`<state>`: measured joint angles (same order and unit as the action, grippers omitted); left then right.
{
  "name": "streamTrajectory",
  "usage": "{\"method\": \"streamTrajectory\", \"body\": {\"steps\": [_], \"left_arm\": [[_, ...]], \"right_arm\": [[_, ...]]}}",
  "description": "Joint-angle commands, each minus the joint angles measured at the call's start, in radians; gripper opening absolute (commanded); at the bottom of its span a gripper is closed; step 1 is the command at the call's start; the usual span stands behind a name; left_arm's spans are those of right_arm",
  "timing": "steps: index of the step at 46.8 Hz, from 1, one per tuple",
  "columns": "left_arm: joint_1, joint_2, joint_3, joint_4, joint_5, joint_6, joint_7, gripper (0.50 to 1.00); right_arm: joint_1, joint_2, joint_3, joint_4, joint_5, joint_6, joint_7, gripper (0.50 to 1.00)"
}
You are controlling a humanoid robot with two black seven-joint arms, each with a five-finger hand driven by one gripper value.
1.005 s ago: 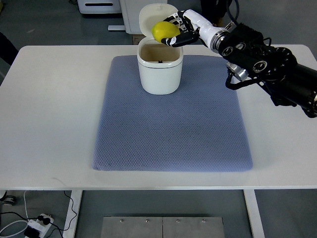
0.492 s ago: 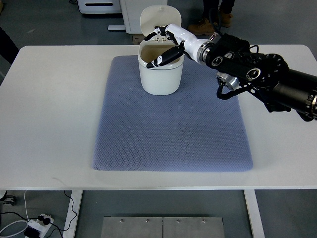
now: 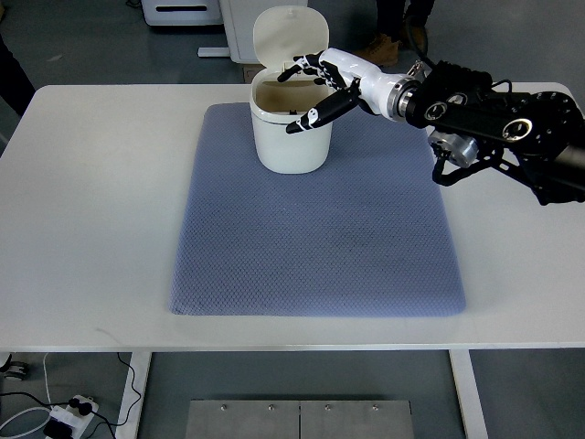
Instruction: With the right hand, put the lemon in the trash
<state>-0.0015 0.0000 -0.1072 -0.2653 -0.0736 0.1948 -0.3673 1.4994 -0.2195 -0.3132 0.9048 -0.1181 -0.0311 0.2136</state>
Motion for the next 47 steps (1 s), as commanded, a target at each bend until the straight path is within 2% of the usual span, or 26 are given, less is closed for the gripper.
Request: {"method": "streamTrajectory", "body": {"steps": [1, 10, 16, 24, 35, 47], "left_arm": [[0.0, 0.0, 0.001, 0.0, 0.0, 0.0, 0.001, 1.0], [0.0, 0.0, 0.0, 0.0, 0.0, 0.0, 0.001, 1.0], [0.0, 0.0, 0.001, 0.0, 0.0, 0.0, 0.001, 1.0], [0.0, 0.0, 0.0, 0.0, 0.0, 0.0, 0.001, 1.0], [0.0, 0.0, 0.001, 0.0, 0.0, 0.0, -0.001, 1.0], [0.0, 0.0, 0.001, 0.0, 0.0, 0.0, 0.001, 1.0]], "right_arm": [[-0.001, -0.067, 0.04, 0.077, 0.0, -0.001, 0.009, 1.0], [-0.018, -0.256, 0.14, 0.273, 0.002, -0.001, 0.01, 1.0], [-0.034, -0.334, 0.148, 0.327, 0.002, 0.0, 0.01, 1.0], [-0.097, -0.406, 0.181, 0.322, 0.009, 0.0, 0.006, 1.0], [-0.292, -0.468, 0.308, 0.303, 0.009, 0.004, 0.007, 1.0], [-0.55, -0.403, 0.644, 0.166, 0.052, -0.003, 0.001, 1.0]]}}
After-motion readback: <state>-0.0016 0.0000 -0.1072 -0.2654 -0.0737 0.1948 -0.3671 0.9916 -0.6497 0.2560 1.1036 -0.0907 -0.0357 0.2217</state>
